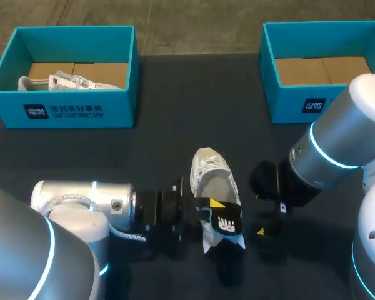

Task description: Take the shoe out of the shoebox, open the shoe tongue, remove and reinsert the insole, then place the shoe into the shoebox

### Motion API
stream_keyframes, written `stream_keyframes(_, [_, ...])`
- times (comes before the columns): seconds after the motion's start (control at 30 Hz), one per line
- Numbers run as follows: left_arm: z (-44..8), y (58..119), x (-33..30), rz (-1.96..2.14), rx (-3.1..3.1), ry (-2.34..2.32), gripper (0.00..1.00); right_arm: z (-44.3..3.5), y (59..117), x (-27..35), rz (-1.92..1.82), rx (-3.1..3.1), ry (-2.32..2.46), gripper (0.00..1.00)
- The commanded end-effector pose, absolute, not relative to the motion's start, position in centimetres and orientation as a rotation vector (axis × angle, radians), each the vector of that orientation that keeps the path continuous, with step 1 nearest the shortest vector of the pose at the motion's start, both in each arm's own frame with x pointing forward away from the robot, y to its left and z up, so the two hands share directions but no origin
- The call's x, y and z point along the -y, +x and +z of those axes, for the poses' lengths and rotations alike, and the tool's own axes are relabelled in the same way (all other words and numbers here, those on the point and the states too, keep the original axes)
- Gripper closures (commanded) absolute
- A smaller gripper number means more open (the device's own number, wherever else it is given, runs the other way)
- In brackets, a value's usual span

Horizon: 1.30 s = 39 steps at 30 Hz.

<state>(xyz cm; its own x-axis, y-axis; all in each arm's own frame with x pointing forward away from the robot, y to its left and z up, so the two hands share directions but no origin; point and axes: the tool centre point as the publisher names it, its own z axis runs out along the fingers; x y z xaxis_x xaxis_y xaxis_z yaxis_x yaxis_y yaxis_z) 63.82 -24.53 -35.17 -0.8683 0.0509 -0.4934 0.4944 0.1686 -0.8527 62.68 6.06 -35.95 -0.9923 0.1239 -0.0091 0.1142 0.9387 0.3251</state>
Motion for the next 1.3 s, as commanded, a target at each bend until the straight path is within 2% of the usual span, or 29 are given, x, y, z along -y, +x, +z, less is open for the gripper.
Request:
stream_keyframes(0.03, [-36.0, 64.6, 24.9, -1.735, -2.120, 0.515, 1.00, -36.1, 62.6, -6.2, 0.507, -3.062, 0.191, 0.00])
stream_keyframes(0.47, [-35.0, 64.2, 25.5, -1.761, -2.103, 0.543, 1.00, -36.1, 62.6, -6.2, 0.507, -3.062, 0.191, 0.00])
stream_keyframes(0.57, [-34.6, 63.9, 25.6, -1.760, -2.098, 0.563, 0.91, -36.1, 62.6, -6.2, 0.507, -3.062, 0.191, 0.00])
stream_keyframes(0.63, [-34.4, 63.8, 25.6, -1.757, -2.097, 0.567, 0.91, -36.1, 62.6, -6.2, 0.507, -3.062, 0.191, 0.00])
stream_keyframes(0.73, [-34.3, 63.6, 25.6, -1.753, -2.098, 0.571, 0.81, -36.1, 62.6, -6.2, 0.507, -3.062, 0.191, 0.00])
stream_keyframes(0.8, [-34.2, 63.4, 25.5, -1.749, -2.100, 0.570, 0.82, -36.1, 62.6, -6.2, 0.507, -3.062, 0.191, 0.00])
stream_keyframes(1.03, [-33.3, 62.6, 25.5, -1.725, -2.119, 0.561, 0.69, -36.1, 62.6, -6.2, 0.507, -3.062, 0.191, 0.00])
stream_keyframes(1.3, [-31.8, 61.7, 25.9, -1.697, -2.133, 0.534, 0.70, -36.1, 62.6, -6.2, 0.507, -3.062, 0.191, 0.00])
